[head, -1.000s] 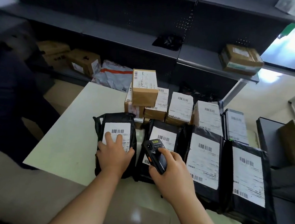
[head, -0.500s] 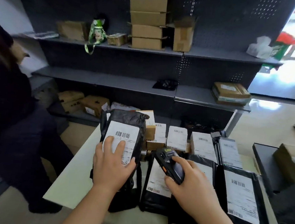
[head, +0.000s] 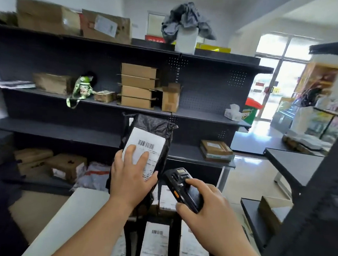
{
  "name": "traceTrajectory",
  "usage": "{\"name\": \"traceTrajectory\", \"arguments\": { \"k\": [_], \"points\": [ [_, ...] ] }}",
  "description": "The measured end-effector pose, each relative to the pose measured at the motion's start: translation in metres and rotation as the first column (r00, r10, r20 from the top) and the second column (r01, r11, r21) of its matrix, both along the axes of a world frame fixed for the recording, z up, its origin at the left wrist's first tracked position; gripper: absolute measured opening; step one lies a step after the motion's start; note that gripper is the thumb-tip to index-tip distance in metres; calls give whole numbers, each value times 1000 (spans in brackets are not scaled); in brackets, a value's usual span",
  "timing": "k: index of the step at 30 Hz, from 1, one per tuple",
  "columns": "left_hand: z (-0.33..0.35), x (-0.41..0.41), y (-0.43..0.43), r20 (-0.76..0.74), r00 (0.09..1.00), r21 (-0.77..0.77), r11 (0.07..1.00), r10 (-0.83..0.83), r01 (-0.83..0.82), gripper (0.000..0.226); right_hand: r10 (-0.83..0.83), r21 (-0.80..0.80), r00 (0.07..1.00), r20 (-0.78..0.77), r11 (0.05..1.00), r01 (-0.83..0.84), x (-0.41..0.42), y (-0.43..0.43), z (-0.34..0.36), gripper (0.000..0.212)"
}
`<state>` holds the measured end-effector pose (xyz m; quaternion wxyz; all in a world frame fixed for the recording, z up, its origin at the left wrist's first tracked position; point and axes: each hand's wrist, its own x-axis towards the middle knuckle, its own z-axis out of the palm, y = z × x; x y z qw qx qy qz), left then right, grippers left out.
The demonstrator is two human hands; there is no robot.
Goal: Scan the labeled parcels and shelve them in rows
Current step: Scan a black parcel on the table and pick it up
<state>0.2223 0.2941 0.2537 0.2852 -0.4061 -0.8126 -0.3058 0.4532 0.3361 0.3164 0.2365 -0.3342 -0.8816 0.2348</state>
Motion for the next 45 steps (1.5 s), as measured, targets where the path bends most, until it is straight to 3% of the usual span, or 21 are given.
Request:
{"name": "traceTrajectory", "arguments": {
  "k": [11, 34, 39, 45],
  "points": [
    [1, -7, -11, 0, 1000, 52, 998, -20, 20, 58, -16, -9, 999, -34, 1000, 16, -5, -29, 12, 52],
    [-27, -15, -23, -25, 996, -12, 997, 80, -81, 57, 132, 24, 962, 240, 990, -141, -2, -18, 22, 49],
    [-26, -3, -25, -27, 993, -24, 993, 115, -115, 57, 173, -9, 965, 198, 985, -174, 7, -6, 14, 48],
    [-29, 19, -48, 20, 993, -49, 992, 113, -112, 58, 71, 76, 991, 115, 994, -81, 17, 3, -11, 54]
  ]
}}
